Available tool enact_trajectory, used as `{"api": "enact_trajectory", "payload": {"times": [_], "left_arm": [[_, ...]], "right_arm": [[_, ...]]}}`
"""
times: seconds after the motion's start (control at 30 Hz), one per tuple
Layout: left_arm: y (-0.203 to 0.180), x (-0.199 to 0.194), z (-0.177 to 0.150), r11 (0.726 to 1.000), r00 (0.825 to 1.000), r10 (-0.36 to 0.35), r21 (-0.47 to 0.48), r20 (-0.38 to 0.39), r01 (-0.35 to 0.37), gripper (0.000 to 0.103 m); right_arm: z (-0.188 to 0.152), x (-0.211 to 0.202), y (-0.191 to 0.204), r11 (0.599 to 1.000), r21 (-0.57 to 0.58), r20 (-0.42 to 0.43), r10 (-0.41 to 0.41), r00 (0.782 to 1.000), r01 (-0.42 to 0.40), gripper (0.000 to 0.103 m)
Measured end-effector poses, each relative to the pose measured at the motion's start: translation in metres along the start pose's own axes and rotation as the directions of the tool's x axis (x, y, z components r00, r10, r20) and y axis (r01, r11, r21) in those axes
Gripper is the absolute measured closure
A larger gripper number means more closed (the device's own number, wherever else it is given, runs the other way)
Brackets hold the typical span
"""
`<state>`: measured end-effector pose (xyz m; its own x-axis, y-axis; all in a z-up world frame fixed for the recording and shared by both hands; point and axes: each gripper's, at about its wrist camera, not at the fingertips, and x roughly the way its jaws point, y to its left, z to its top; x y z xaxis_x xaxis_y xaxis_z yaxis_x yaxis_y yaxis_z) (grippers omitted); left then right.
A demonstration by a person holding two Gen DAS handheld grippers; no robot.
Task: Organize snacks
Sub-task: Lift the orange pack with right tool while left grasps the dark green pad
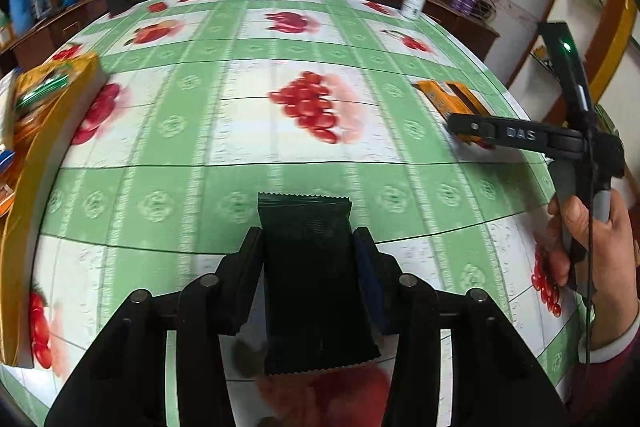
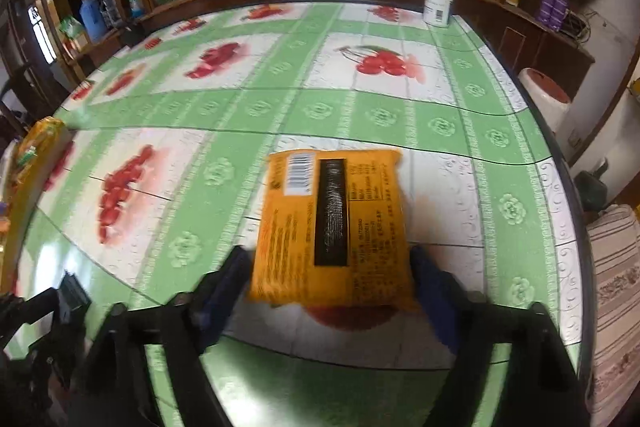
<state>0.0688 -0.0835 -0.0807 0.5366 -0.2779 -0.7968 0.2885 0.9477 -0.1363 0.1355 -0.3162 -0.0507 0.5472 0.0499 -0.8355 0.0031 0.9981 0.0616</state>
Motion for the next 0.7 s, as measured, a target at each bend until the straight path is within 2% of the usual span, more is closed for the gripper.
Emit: {"api": "enact_trajectory", "payload": {"times": [0.23,0.37,0.5,0.7], "left_arm": [[0.020,-0.009,-0.003,0.999,1.000,0.015,-0.038,0.018,-0.014,0.060],[0.027,-0.018,-0.002,0.998,0.998,0.042,-0.041,0.042,-0.040,0.060],[0.036,-0.029,0.000,0.997,0.996,0.059,-0.048,0.069,-0.056,0.060],[0.054,-0.043,0.002,0.994,0.991,0.086,-0.071,0.103,-0.079,0.060]], "right_arm": [[-0.004,-0.006,0.010,0.994,0.038,0.018,0.104,0.994,-0.104,0.029],[-0.005,-0.009,0.013,0.967,0.090,0.031,0.238,0.971,-0.239,0.030],[-0.007,-0.013,0.023,0.957,0.093,0.041,0.271,0.962,-0.274,0.030],[-0.012,-0.018,0.042,0.916,0.116,0.059,0.380,0.923,-0.385,0.030]]}}
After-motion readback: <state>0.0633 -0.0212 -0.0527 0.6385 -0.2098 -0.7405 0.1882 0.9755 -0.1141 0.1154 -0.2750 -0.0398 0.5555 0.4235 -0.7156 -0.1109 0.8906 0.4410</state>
